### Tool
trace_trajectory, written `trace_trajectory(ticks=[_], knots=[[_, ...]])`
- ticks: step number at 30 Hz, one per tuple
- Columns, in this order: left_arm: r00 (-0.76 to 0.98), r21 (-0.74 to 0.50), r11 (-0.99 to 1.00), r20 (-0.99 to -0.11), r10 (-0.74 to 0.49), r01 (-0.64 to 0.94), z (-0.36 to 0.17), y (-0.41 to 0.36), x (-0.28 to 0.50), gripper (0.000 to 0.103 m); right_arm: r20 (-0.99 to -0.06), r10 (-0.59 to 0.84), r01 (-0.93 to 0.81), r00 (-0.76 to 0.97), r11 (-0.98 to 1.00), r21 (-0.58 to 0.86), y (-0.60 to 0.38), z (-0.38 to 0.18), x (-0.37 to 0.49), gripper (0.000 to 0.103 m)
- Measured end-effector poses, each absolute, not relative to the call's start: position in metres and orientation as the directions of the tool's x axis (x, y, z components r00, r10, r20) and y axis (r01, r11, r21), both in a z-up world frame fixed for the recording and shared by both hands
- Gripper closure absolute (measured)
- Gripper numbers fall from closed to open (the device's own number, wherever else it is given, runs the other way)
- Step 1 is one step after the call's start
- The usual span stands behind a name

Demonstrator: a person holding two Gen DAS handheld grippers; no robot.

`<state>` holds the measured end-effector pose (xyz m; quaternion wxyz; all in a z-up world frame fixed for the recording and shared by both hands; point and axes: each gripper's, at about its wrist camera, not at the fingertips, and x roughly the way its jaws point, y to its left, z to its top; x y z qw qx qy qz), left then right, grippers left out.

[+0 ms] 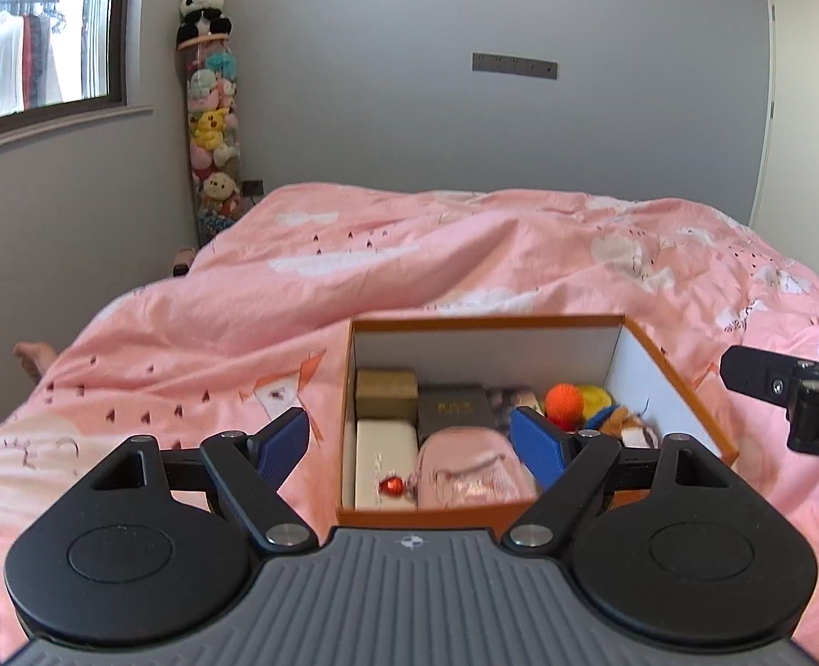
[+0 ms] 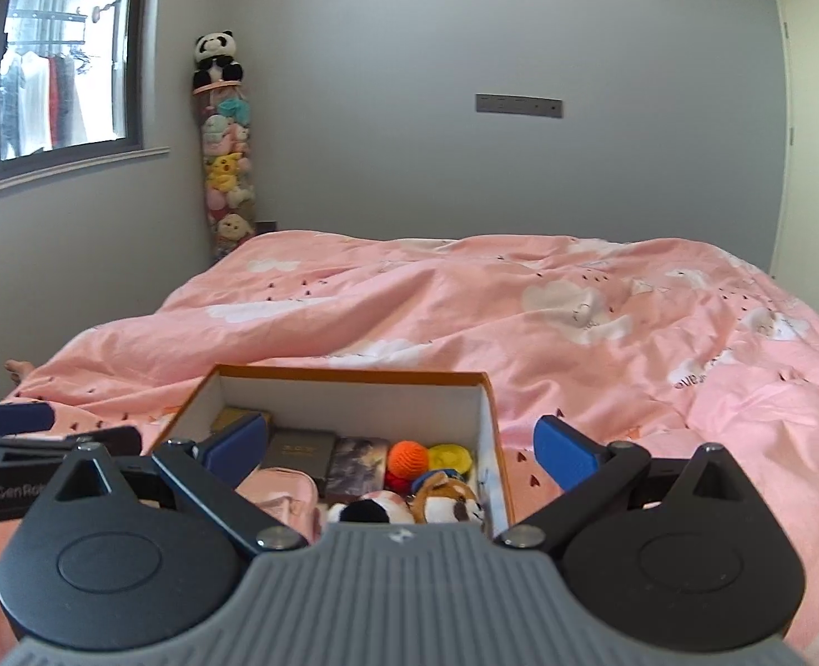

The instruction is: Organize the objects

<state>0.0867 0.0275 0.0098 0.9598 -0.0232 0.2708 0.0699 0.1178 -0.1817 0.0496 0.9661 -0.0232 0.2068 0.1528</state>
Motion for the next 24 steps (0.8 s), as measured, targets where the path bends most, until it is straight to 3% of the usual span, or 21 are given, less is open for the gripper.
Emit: trace_trajectory(ticks=[13, 24], knots=[[0.814, 0.002, 0.990, -0.569, 0.120, -0.144, -0.018, 0.022, 0.088, 0.008, -0.509, 0.291, -0.307, 0.810, 0.950, 0.055, -0.177, 0.008, 0.122, 0.001], [0.795, 0.004, 0.990, -0.596, 0.115, -0.140, -0.025, 0.020, 0.090, 0.008, -0.544, 0.308, -0.330, 0.780, 0.942, 0.060, -0.174, -0.006, 0.127, 0.001]])
